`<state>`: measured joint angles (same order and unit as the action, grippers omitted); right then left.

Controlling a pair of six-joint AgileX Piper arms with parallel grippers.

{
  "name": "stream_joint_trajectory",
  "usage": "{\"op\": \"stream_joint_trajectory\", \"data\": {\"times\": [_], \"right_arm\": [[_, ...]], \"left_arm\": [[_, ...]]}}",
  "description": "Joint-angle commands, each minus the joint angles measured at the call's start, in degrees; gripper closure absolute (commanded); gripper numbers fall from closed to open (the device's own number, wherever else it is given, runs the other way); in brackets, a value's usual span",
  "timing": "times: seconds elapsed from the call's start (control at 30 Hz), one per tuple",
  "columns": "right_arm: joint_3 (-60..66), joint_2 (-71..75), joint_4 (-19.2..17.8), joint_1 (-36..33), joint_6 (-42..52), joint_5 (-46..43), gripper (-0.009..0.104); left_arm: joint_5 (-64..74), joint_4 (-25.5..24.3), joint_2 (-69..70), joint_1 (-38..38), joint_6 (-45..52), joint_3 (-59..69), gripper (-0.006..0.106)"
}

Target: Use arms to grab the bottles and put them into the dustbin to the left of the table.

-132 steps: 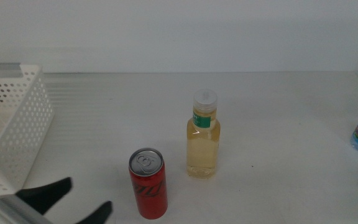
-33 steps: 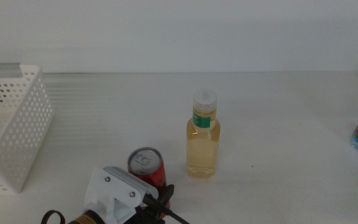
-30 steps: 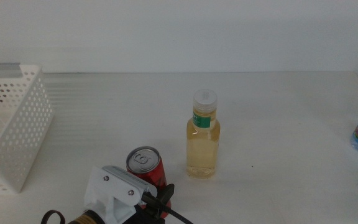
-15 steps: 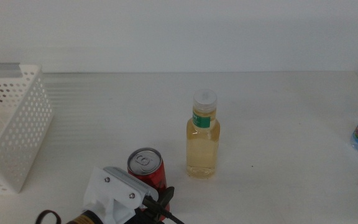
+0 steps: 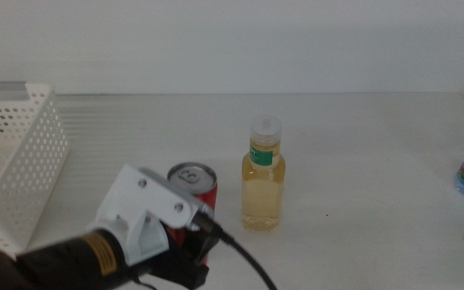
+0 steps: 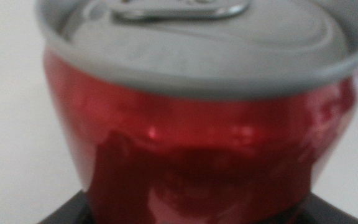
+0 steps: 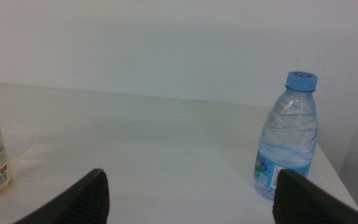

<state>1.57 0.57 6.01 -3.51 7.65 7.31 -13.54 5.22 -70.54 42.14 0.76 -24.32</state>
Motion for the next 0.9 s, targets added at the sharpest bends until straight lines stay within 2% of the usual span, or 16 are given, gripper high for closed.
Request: {"op": "stream_joint_trajectory", "data": {"times": [0.0, 0.17, 0.53, 0.87], "right_arm": [[-0.4, 1.5, -0.4, 0.3, 0.5, -4.3, 0.012], [-0.4, 1.5, -0.4, 0.3, 0.5, -4.3, 0.012], [-0.4, 1.5, -0.4, 0.3, 0.5, -4.3, 0.012], [-0.4, 1.5, -0.4, 0.3, 0.5, -4.3, 0.012]], "left_arm": [[5.3, 1.2, 4.1, -1.2, 2.1, -5.9, 0.105], [18.6, 1.2, 5.0, -4.9, 2.0, -12.0, 0.105], [34.1, 1.3, 4.9, -7.9, 2.0, -22.1, 0.105], [54.6, 3.6, 4.8, -23.9, 2.4, -32.6, 0.105]]}}
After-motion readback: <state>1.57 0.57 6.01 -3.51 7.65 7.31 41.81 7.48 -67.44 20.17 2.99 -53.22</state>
